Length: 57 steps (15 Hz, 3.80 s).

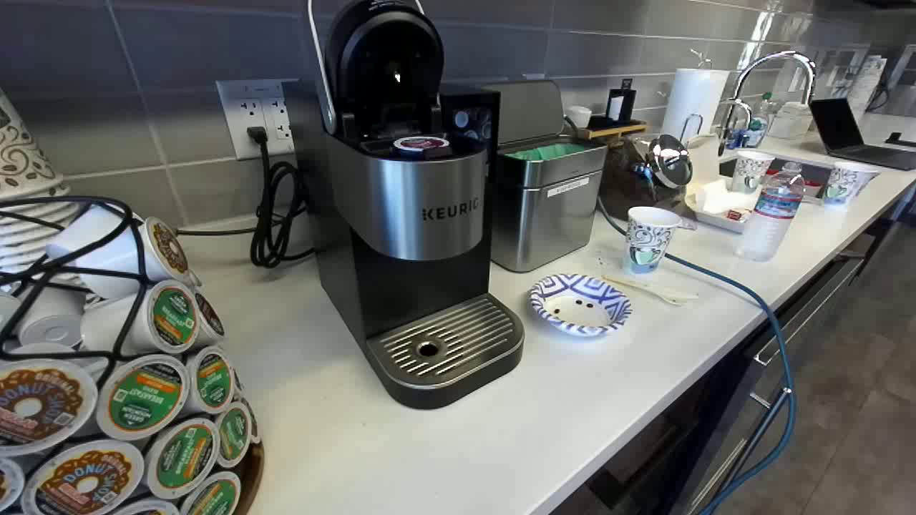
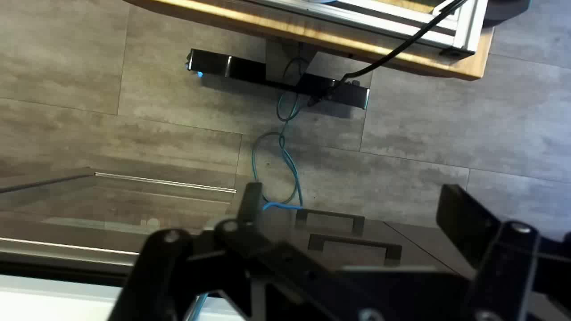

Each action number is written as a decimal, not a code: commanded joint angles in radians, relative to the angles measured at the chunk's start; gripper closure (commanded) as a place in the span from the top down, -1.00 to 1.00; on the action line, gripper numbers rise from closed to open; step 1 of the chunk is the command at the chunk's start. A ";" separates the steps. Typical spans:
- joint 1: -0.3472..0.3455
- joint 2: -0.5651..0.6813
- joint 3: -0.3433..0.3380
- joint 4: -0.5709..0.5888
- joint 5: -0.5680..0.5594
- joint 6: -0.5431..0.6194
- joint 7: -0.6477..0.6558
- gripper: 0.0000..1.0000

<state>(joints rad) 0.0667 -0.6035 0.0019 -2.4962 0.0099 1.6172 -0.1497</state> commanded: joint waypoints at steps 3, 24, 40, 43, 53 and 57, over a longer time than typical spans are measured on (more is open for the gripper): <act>0.000 0.001 0.000 0.001 0.000 -0.001 0.000 1.00; -0.298 0.118 -0.169 -0.074 0.027 0.731 0.251 1.00; -0.084 0.204 -0.271 -0.277 0.431 1.658 0.088 1.00; -0.096 0.191 -0.263 -0.275 0.408 1.636 0.122 1.00; -0.096 0.198 -0.264 -0.272 0.408 1.636 0.107 1.00; -0.096 0.198 -0.264 -0.271 0.408 1.636 0.107 1.00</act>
<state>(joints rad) -0.0292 -0.4053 -0.2619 -2.7675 0.4179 3.2535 -0.0423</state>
